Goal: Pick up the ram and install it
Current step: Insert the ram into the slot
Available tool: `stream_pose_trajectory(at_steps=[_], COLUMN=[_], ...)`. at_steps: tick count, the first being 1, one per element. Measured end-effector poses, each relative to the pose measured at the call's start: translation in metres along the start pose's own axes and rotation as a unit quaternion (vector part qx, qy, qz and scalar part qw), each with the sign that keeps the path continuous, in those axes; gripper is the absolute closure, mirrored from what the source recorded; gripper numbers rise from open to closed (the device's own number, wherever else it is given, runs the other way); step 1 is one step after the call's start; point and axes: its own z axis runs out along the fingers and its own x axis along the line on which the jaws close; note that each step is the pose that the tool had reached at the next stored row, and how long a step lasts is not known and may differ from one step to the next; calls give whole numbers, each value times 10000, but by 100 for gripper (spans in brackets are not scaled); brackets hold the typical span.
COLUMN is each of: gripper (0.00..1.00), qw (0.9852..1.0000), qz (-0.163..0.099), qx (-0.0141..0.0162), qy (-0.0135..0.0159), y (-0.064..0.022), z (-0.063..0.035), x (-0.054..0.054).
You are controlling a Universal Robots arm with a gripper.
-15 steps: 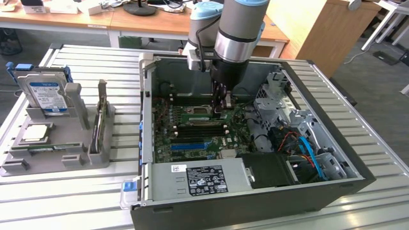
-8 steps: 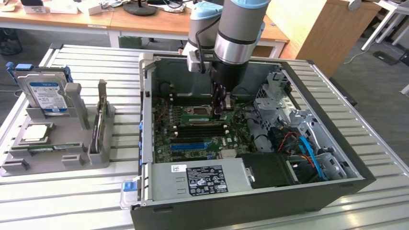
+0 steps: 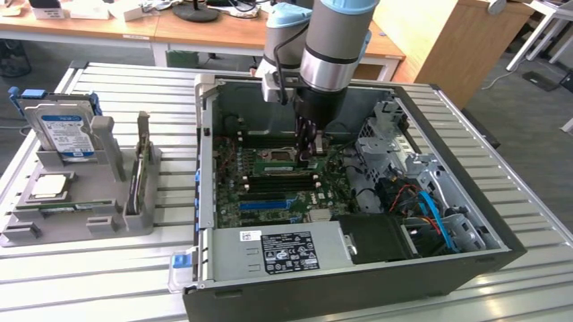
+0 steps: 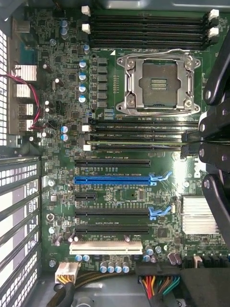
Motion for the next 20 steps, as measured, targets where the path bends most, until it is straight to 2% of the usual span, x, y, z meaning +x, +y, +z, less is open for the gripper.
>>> stream_pose_trajectory(at_steps=[20], gripper=[88], qw=[10000], qz=[0], qx=[8], qy=[0], y=[0], z=[53], x=[-1])
